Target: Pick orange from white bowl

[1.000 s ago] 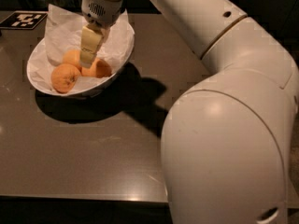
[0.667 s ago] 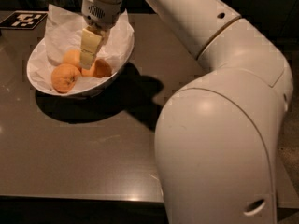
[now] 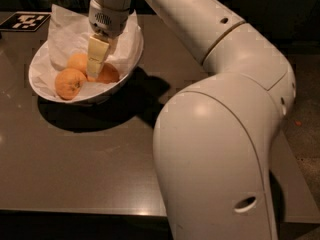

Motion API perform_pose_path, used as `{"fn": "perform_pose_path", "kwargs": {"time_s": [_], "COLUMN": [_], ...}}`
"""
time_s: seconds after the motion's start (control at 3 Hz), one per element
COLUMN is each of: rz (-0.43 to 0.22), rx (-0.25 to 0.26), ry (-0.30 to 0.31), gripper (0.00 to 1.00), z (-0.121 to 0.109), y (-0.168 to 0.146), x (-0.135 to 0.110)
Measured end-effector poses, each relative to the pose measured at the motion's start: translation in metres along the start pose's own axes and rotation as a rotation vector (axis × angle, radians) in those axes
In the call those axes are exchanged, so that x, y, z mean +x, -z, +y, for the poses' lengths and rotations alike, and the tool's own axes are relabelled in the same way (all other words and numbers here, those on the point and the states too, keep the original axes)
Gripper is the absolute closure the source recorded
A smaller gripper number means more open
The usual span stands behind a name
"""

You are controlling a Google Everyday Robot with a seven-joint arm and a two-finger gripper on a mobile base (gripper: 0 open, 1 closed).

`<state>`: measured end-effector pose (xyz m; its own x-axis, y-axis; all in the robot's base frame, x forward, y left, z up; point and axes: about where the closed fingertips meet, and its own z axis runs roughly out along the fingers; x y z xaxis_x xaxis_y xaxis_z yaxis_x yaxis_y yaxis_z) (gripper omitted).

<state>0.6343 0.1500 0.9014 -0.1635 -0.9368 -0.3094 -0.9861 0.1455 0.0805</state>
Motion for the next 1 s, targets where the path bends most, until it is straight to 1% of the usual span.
{"fn": "perform_pose_path", "kwargs": {"time_s": [0.67,1.0], "rz": [0.012,0.025], "rx": [-0.028,-0.040], "ry": [-0.004,0.001], "gripper": [0.31,0.32], "z": [-0.004,-0.004], "y": [-0.014,-0.021], "x": [0.005,0.007]}}
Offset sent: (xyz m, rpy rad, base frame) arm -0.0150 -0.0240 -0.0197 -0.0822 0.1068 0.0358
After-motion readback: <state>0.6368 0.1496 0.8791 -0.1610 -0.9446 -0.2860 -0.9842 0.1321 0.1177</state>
